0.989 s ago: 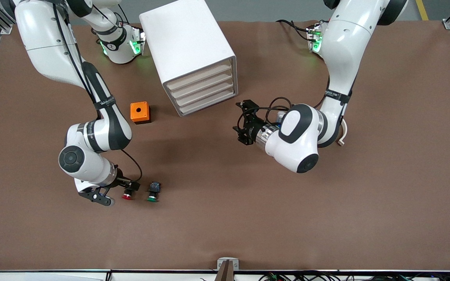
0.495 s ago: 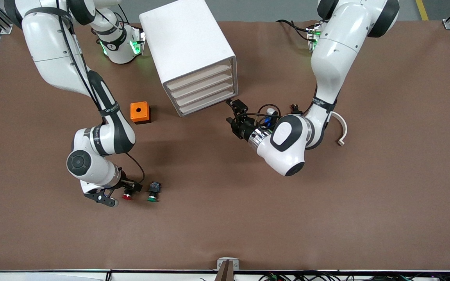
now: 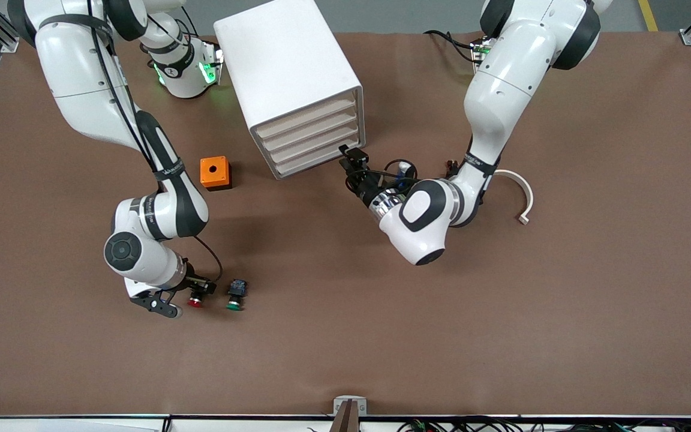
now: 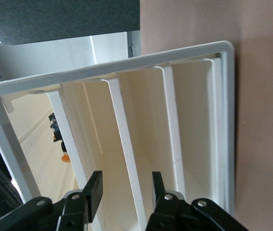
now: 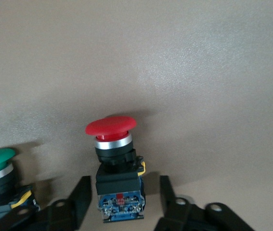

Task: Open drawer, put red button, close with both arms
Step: 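Grasp the red button with the right gripper while the left gripper grips the drawer, then pull the drawer open with the left gripper while the right gripper lifts the button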

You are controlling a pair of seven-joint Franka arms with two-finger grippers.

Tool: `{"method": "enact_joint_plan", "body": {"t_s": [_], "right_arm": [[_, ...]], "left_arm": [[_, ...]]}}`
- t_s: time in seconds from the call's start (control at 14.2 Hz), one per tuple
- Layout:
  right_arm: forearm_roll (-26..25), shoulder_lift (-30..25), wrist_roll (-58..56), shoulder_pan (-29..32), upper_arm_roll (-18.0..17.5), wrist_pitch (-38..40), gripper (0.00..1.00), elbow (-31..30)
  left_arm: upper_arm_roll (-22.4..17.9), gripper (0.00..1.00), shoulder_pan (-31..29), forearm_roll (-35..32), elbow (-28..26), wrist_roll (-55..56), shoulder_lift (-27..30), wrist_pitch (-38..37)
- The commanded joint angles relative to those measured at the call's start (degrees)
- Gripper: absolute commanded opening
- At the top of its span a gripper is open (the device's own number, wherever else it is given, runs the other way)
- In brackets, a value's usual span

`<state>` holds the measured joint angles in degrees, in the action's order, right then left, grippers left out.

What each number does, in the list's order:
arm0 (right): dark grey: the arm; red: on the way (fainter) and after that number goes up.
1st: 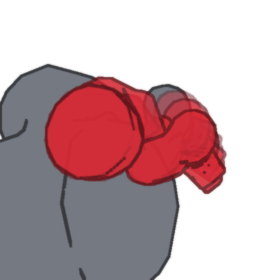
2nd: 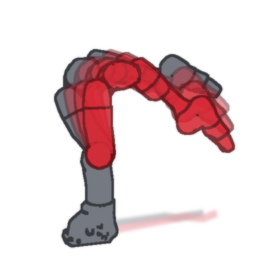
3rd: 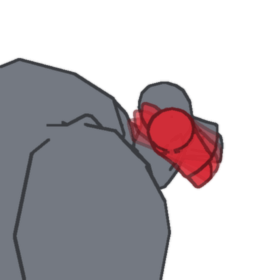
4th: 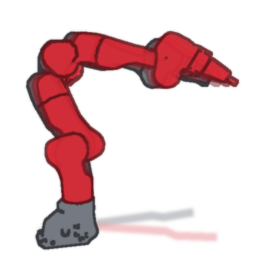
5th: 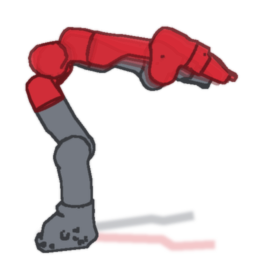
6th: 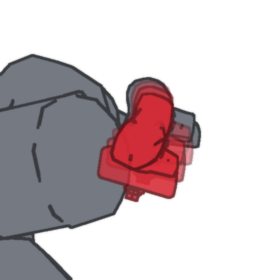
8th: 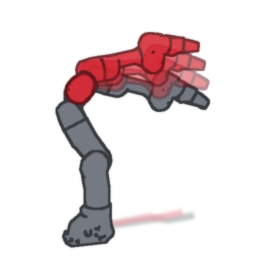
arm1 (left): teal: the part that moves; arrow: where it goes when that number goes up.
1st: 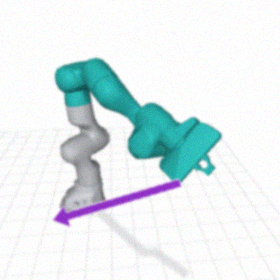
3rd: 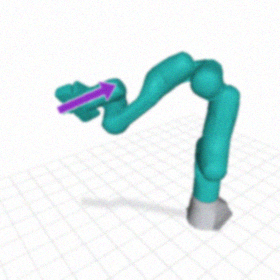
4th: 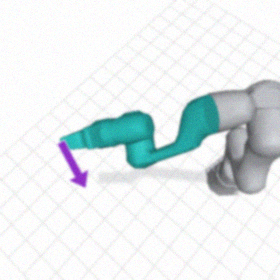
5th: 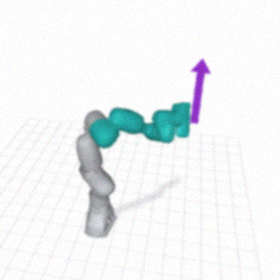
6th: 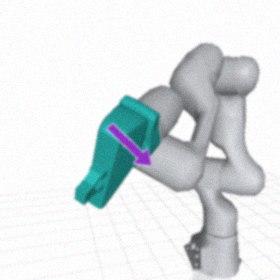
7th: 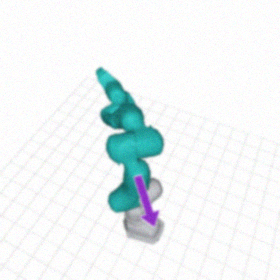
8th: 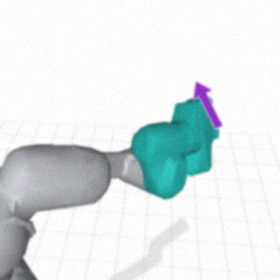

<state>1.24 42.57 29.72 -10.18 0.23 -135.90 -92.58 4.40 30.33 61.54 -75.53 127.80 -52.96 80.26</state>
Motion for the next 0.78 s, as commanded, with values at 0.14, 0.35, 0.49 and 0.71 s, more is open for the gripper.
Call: {"method": "enact_joint_plan", "body": {"t_s": [0.14, 0.35, 0.49, 0.71], "right_arm": [[-1.8, 0.5, 0.9, 0.0, 0.0, -0.2, 0.20, 0.4], [-1.8, -0.1, 0.5, 0.3, 0.0, 0.6, 0.01, 0.8], [-1.8, -0.7, 0.4, 0.3, 0.0, 1.8, 0.00, 1.1], [-1.6, -3.6, 0.7, 0.3, 0.0, 8.2, 0.00, 2.5]], "left_arm": [[1.4, 0.47, 1.2, 0.8, -1.8, 1.2, -0.7, -1.0], [1.5, 0.47, 2.1, 0.9, -2.4, 2.3, -0.9, -1.0], [2.6, 0.47, 2.5, 0.9, -2.4, 2.3, -1.1, -1.0], [2.8, 0.46, 3.7, 0.9, -3.2, 2.3, -1.1, -1.1]]}}
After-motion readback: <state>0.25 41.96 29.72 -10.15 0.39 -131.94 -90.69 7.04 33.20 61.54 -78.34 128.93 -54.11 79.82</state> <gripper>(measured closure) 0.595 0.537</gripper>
